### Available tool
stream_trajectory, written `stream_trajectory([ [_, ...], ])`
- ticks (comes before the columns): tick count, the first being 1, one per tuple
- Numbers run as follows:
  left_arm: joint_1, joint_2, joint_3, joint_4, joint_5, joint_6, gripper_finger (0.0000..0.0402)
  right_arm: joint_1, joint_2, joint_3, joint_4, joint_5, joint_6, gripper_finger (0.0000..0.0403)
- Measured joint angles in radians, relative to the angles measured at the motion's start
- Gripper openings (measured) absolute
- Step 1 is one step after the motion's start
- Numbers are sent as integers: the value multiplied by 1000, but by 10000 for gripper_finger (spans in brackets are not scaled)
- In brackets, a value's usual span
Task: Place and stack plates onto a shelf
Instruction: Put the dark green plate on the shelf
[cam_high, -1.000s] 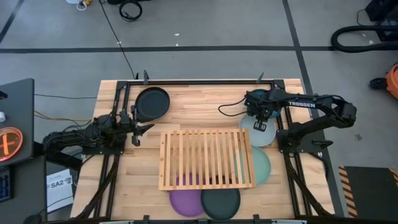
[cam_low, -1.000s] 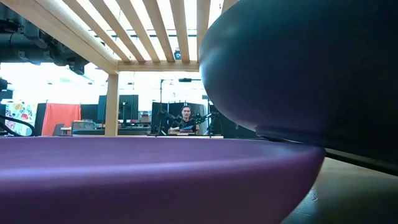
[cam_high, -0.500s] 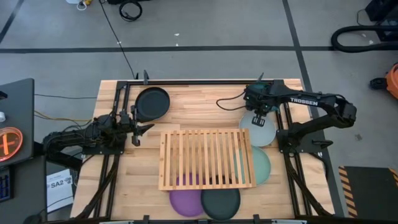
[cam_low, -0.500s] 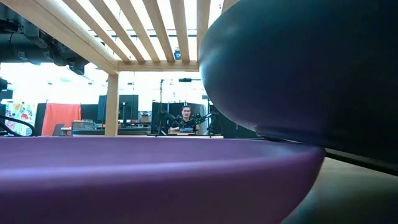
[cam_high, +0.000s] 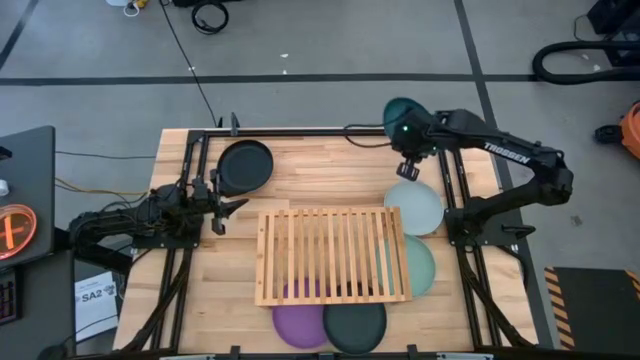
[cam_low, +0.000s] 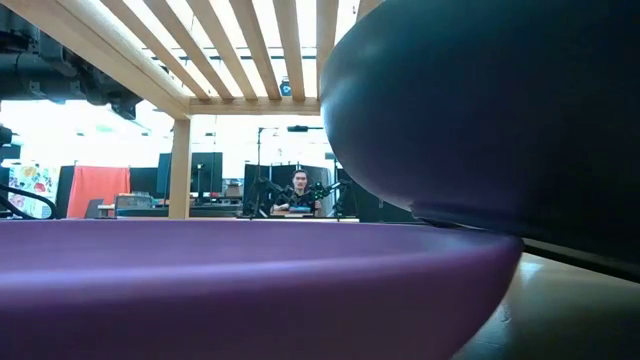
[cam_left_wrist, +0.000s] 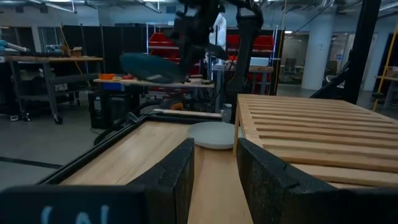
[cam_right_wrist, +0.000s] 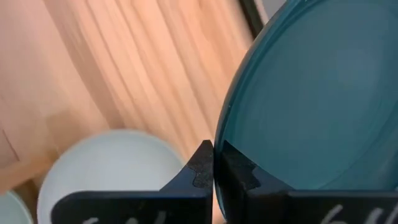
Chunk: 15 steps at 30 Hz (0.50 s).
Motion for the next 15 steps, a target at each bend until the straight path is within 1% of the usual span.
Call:
stream_trajectory([
  [4, 0, 0, 0, 41, 0, 1, 125, 41, 0, 74, 25, 0, -53, 13],
  [7, 0, 0, 0, 61, 0, 1, 125, 82, 0, 110, 77, -2, -91, 13],
  [15, 0, 0, 0, 60, 0, 1, 125, 226, 2, 129, 266, -60, -213, 13],
])
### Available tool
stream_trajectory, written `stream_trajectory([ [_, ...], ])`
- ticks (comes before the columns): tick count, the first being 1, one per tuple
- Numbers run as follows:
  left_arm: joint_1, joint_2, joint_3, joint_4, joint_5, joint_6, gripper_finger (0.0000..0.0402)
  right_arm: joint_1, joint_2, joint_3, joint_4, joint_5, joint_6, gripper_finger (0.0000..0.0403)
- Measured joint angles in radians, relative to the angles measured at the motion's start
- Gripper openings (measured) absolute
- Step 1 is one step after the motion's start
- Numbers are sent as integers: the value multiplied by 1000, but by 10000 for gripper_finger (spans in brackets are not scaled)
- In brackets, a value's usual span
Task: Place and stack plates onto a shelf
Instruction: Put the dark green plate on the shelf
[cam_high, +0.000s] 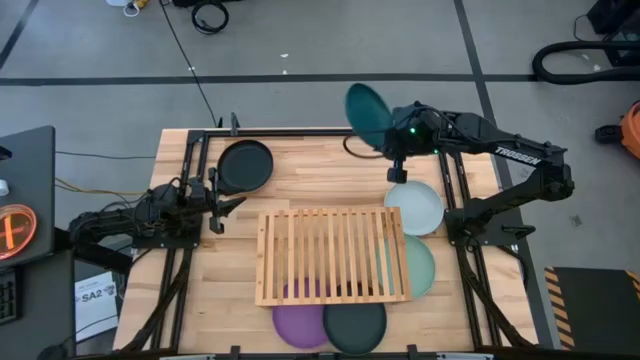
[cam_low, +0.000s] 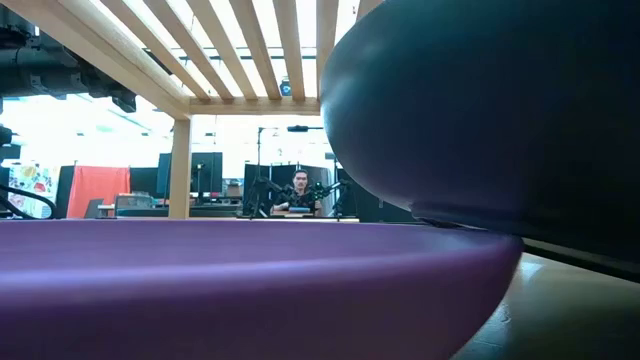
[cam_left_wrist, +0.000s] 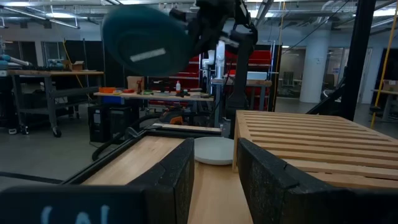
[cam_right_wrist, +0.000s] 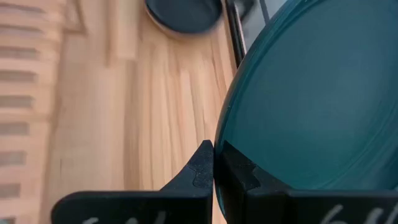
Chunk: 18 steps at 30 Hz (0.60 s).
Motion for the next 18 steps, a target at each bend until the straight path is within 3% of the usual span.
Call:
stream_trajectory([
  [8, 0, 0, 0, -1, 0, 0, 125, 150, 57, 1, 220, 0, -145, 13],
  [18, 0, 0, 0, -2, 0, 0, 125, 270, 205, 0, 373, 3, -350, 13],
])
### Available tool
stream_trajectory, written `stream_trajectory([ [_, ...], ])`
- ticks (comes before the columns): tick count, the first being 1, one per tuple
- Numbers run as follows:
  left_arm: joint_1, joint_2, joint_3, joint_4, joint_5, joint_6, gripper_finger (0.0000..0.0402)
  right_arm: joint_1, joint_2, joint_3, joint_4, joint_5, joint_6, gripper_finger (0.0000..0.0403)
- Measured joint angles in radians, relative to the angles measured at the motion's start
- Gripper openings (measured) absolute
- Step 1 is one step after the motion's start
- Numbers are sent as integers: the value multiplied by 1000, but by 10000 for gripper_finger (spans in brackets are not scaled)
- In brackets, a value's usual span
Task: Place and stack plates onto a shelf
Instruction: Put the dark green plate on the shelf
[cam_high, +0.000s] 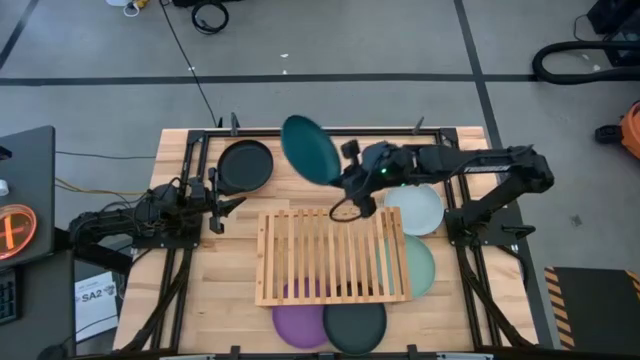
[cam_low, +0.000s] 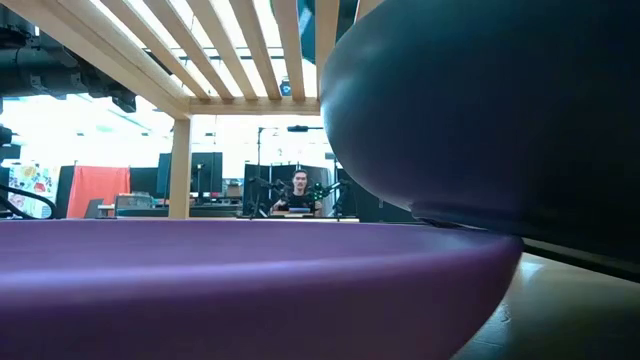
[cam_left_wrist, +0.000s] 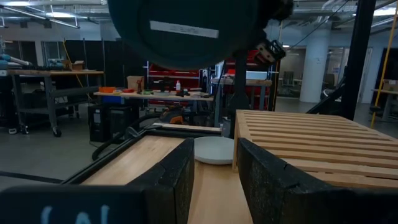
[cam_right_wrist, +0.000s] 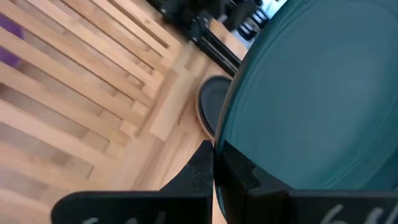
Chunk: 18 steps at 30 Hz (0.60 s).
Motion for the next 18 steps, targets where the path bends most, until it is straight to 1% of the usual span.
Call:
stream_trajectory([
  [2, 0, 0, 0, 0, 0, 0, 125, 13, 18, 0, 22, -8, -1, 14],
  [6, 0, 0, 0, 0, 0, 0, 125, 38, 43, 0, 48, -60, -2, 14],
  [11, 0, 0, 0, -2, 0, 0, 125, 80, 59, 0, 53, -148, 1, 15],
  [15, 0, 0, 0, -4, 0, 0, 125, 113, 75, 0, 57, -243, 0, 16],
  [18, 0, 0, 0, -7, 0, 0, 125, 134, 87, -1, 61, -282, 0, 16],
])
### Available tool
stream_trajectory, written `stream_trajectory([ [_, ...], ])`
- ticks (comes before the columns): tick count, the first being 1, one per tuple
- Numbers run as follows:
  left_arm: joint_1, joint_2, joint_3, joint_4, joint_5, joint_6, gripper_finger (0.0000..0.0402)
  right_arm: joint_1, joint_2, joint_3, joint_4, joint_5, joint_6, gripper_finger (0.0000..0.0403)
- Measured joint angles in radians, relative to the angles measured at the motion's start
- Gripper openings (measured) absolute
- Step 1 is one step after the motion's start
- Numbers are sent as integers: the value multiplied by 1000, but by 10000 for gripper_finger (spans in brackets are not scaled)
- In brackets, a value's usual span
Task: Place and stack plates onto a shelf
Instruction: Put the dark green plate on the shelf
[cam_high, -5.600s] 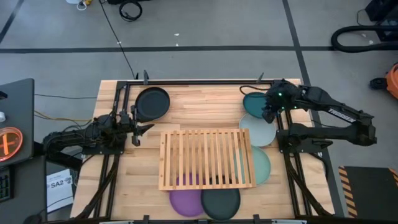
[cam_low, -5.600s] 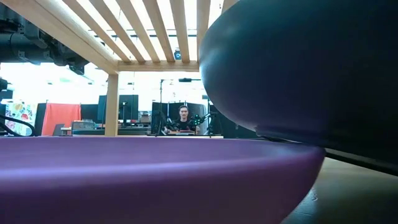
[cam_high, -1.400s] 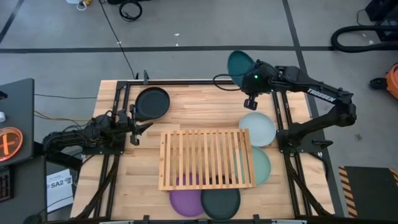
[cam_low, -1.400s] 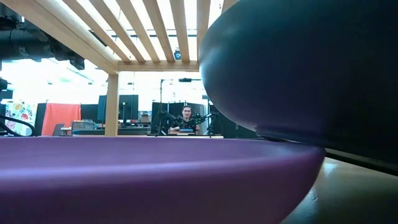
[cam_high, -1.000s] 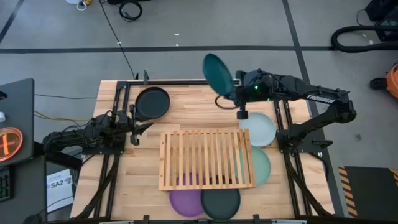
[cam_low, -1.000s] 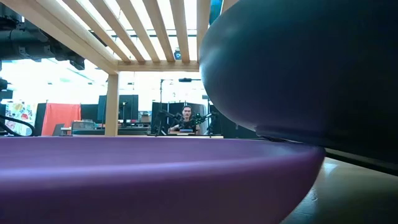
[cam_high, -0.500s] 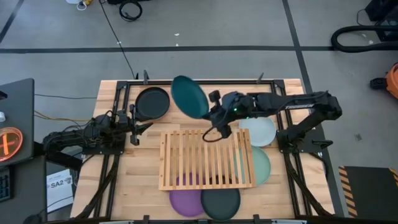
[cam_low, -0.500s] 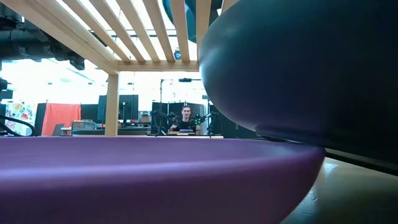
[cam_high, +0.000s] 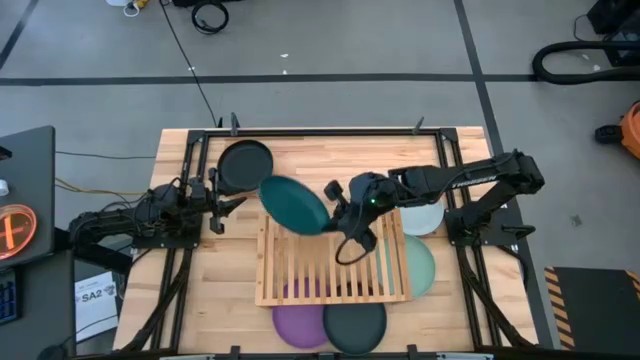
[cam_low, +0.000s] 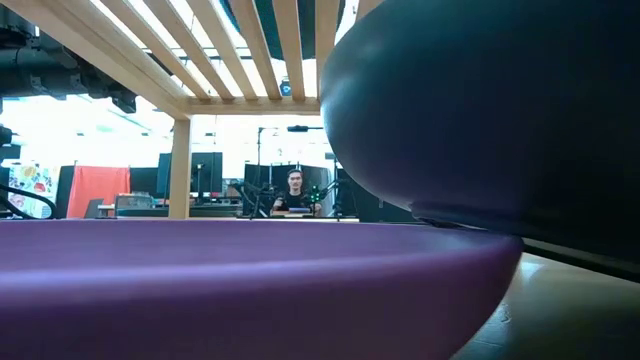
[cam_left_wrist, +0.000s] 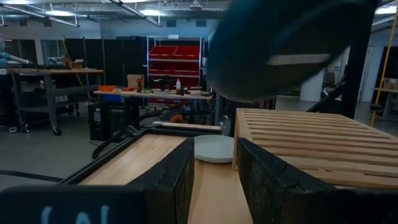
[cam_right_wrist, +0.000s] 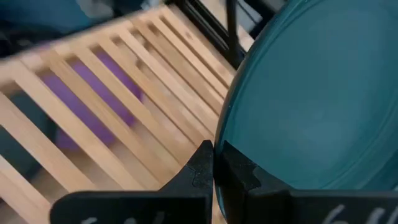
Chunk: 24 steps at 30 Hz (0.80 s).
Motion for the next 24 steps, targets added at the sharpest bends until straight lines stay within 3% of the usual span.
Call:
stream_trajectory([
  [24, 0, 3, 0, -34, 0, 0, 125, 78, 95, 0, -13, -37, 8, 18],
])
